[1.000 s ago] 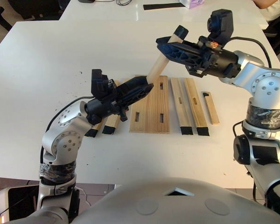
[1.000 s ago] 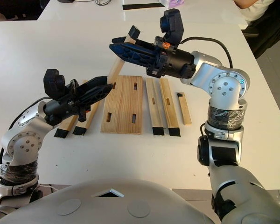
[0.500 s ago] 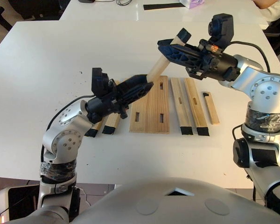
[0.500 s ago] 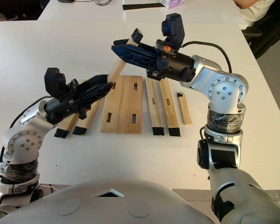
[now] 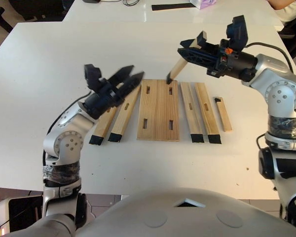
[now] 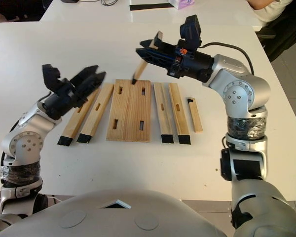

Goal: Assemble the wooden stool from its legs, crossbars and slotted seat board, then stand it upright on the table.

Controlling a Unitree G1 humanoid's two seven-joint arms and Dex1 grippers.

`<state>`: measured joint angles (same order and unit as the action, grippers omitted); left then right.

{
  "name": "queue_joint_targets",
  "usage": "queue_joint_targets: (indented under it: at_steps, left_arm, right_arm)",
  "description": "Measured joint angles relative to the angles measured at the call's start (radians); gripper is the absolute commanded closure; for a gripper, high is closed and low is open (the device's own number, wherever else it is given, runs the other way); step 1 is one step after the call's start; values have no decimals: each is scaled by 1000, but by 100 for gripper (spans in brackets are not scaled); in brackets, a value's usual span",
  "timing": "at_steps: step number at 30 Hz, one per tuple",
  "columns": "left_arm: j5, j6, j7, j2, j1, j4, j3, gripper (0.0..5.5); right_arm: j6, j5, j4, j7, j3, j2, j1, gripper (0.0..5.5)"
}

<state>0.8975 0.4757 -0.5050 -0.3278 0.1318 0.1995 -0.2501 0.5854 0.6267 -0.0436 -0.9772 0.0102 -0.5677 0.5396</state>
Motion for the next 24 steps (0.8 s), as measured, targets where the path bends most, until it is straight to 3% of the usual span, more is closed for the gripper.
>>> queue_joint_targets:
  at_steps: [4, 9, 15, 24]
  left_arm:
    - [-61, -94, 240, 107, 90, -134, -89, 222]
    - [-286, -140, 411, 208, 89, -187, 17, 222]
    - [-399, -166, 449, 245, 90, -177, 66, 222]
    - [-400, -183, 404, 179, 120, -204, -23, 222]
  right_arm:
    - [-110, -99, 24, -53, 40, -31, -77, 416]
    - [-225, -189, 49, -64, 69, -27, -137, 416]
    - [-266, -205, 108, -194, 66, -106, -159, 416]
    - [-314, -215, 223, -352, 32, -200, -153, 416]
